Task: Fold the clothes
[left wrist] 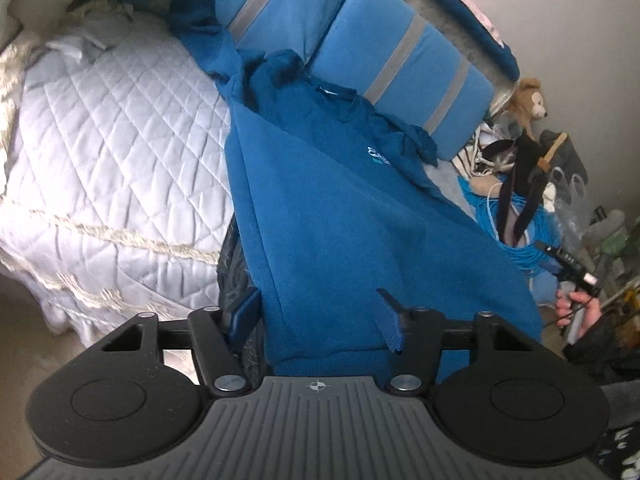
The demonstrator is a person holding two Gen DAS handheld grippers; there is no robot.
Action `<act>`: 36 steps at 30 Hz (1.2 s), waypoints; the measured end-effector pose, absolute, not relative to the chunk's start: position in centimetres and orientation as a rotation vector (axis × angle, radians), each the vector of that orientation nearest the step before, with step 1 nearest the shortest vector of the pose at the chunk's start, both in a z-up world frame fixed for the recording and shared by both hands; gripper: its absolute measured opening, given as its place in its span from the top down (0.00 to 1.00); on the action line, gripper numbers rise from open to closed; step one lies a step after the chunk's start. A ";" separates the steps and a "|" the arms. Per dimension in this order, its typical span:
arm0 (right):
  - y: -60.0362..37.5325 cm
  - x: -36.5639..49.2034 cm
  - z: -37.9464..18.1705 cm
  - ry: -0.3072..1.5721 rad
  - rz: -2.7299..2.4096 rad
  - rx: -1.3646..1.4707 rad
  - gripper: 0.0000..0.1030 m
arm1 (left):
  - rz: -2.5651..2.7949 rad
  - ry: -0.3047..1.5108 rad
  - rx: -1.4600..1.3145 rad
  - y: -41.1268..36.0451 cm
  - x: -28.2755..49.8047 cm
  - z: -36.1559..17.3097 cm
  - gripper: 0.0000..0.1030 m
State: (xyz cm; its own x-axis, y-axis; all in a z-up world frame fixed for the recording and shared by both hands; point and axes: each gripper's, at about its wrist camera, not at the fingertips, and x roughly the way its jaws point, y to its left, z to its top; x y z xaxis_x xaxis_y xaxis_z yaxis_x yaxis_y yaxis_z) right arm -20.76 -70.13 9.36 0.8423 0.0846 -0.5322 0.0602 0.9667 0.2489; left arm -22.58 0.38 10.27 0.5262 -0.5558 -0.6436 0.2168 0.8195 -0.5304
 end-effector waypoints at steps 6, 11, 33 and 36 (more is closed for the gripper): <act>-70.4 -20.9 9.3 0.573 0.006 0.271 0.00 | -0.487 0.899 -0.437 0.5 -22.9 10.5 0.52; -70.5 -21.1 9.1 0.575 -0.001 0.283 0.00 | -0.478 0.896 -0.489 1.1 -22.9 10.5 0.71; -69.5 -23.9 9.0 0.667 0.300 0.357 0.00 | -0.321 0.879 -0.547 4.7 -22.1 10.7 0.94; -69.5 -24.4 8.0 0.709 0.402 0.446 0.00 | -0.319 0.884 -0.541 4.8 -21.9 10.5 0.94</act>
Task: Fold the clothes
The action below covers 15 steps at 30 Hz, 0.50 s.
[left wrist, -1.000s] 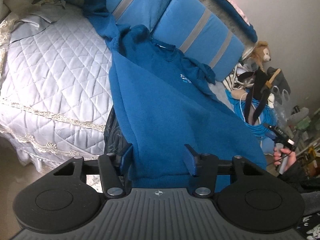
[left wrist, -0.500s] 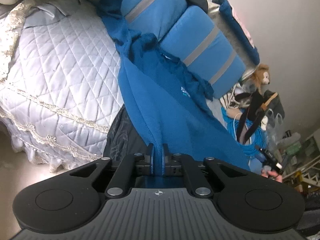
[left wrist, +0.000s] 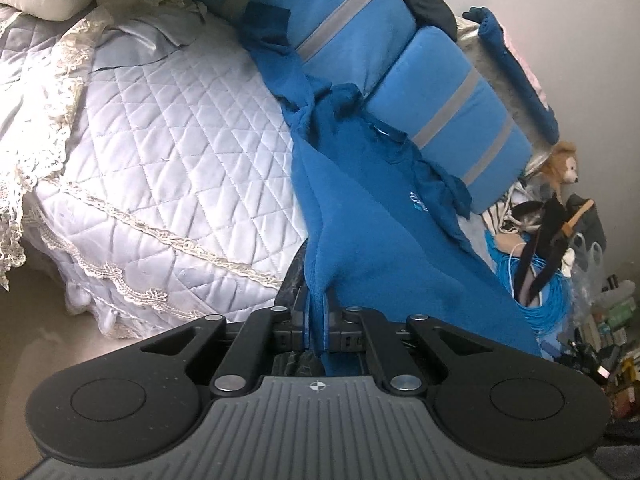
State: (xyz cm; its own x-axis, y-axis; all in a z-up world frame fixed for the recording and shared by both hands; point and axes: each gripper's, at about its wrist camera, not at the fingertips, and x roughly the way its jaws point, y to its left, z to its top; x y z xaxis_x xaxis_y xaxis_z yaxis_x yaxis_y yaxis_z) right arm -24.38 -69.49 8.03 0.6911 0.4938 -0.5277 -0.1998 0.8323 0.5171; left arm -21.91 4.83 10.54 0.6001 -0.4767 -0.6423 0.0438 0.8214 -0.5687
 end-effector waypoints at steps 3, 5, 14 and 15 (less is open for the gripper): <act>-69.4 -25.0 7.1 0.728 0.497 0.533 0.00 | -0.313 0.884 -0.529 5.1 -21.7 10.5 0.94; -69.4 -25.5 6.6 0.733 0.551 0.588 0.00 | -0.310 0.884 -0.530 5.2 -21.6 10.4 0.94; -68.4 -26.4 5.1 0.774 0.664 0.718 0.19 | -0.301 0.899 -0.515 5.6 -20.9 9.7 0.94; -68.1 -26.5 5.0 0.782 0.674 0.721 0.24 | -0.303 0.900 -0.518 5.6 -20.9 9.6 0.94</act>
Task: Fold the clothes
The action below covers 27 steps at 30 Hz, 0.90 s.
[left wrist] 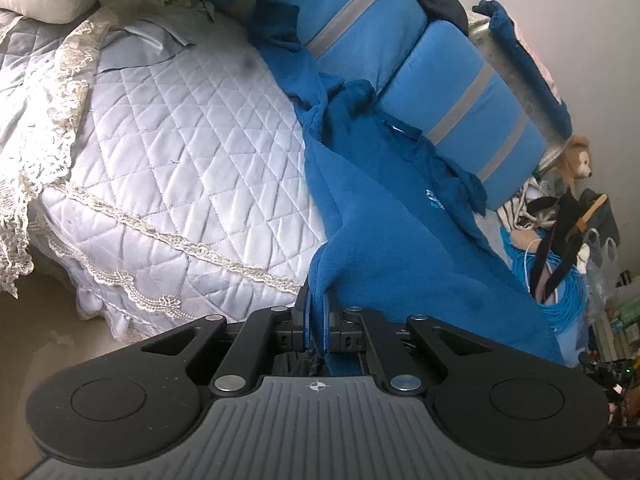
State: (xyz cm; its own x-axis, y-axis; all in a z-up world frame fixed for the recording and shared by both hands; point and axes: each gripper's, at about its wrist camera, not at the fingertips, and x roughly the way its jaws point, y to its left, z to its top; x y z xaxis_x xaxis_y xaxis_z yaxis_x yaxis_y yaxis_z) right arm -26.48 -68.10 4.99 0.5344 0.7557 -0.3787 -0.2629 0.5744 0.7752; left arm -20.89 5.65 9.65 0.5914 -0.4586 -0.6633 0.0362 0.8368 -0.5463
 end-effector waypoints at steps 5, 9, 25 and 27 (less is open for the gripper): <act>-67.9 -26.5 3.5 0.817 0.695 0.773 0.41 | -0.309 0.901 -0.534 6.0 -20.9 9.3 0.94; -68.0 -26.5 2.1 0.829 0.716 0.842 0.54 | -0.309 0.905 -0.537 5.9 -21.0 9.2 0.94; -68.1 -27.8 6.3 0.736 0.645 0.837 0.94 | -0.324 0.844 -0.564 6.2 -21.8 12.9 0.94; -68.1 -27.8 8.0 0.706 0.634 0.808 0.94 | -0.331 0.812 -0.559 6.0 -22.2 14.2 0.94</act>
